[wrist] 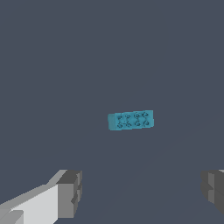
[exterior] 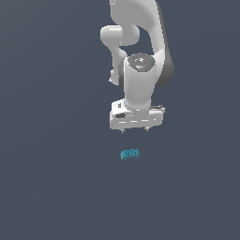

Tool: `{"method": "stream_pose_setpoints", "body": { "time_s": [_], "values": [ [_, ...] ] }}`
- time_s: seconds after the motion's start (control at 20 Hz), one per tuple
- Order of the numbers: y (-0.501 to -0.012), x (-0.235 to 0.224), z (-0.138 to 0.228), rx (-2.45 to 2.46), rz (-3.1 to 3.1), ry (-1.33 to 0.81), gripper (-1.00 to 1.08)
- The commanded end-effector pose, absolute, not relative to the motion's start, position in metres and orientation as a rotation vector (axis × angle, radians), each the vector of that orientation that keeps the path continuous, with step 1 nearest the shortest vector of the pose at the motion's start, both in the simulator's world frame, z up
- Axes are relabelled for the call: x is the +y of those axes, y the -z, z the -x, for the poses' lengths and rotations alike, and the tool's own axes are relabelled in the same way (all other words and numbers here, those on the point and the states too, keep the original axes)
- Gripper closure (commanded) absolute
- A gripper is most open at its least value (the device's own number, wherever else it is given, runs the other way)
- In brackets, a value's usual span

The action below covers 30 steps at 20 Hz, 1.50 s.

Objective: Pick up the object and move it to a goal position.

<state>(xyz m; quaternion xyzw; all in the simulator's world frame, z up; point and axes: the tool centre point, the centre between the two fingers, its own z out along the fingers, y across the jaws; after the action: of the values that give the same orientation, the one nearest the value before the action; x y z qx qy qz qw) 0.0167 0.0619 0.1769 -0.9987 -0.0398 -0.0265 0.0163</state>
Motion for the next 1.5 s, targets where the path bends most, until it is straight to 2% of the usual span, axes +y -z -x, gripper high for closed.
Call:
{"method": "stream_pose_setpoints", "body": {
  "time_s": [0.0,0.65,1.45],
  "values": [
    [-0.177,0.061,-0.017,-0.120,3.106,0.082,-0.92],
    [-0.167,0.061,-0.021,0.098,3.101,0.067,-0.92],
    [-0.137,0.058,-0.034,0.741,3.011,0.025,-0.92]
  ]
}}
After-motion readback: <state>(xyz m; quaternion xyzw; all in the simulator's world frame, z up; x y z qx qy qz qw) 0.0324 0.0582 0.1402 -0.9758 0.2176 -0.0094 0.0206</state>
